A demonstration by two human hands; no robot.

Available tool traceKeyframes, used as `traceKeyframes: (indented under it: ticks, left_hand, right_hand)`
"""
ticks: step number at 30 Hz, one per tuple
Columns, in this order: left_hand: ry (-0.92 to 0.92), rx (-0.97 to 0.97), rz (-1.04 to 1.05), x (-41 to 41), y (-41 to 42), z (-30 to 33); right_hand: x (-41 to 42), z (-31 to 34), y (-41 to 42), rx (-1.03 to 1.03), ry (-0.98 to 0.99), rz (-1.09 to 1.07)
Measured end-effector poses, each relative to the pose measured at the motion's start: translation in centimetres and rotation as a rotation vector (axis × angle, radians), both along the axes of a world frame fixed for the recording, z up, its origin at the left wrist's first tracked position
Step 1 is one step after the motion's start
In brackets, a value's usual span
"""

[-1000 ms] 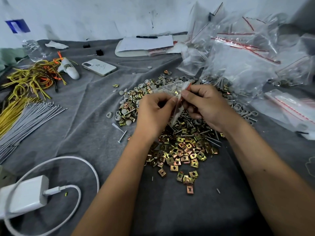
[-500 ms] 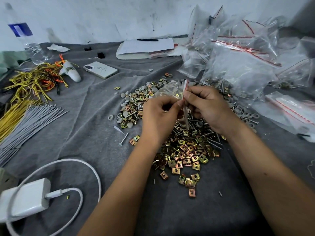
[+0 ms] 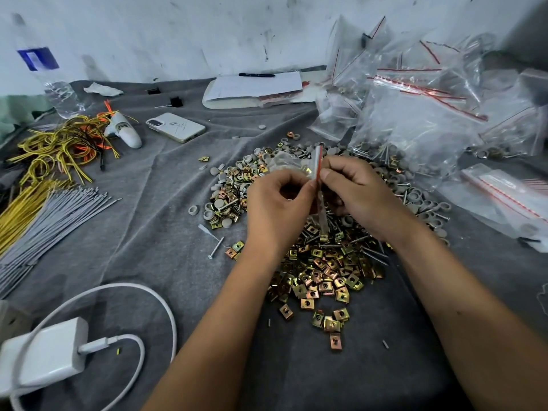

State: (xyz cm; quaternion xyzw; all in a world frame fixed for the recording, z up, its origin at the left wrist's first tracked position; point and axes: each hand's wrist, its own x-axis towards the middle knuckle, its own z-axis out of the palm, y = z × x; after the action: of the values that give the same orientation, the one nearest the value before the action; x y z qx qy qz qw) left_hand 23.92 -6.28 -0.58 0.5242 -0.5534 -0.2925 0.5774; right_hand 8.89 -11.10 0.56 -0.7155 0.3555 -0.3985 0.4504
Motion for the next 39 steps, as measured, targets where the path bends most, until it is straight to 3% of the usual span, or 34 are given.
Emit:
traceKeyframes:
  ticks: [13, 19, 32, 39]
  left_hand:
    - [-0.145, -0.053, 0.052, -0.1, -0.1, 0.2]
    - [-0.273, -0.099, 0.076, 0.0, -0.1, -0.2]
    - [0.199, 0.06, -0.094, 0.0, 0.1, 0.6]
    - [-0.094, 0.005, -0.051, 0.2, 0.8, 0.9]
  right_hand:
    - [0.1, 0.3, 0.3, -0.182, 0.028, -0.077]
    - [0.3, 0.0, 0.3, -0.095, 0.086, -0.062]
    - [-0.6, -0.2, -0.2, 0.131, -0.21, 0.162]
    - [-0.4, -0.1, -0.2, 0.126, -0.191, 0.118]
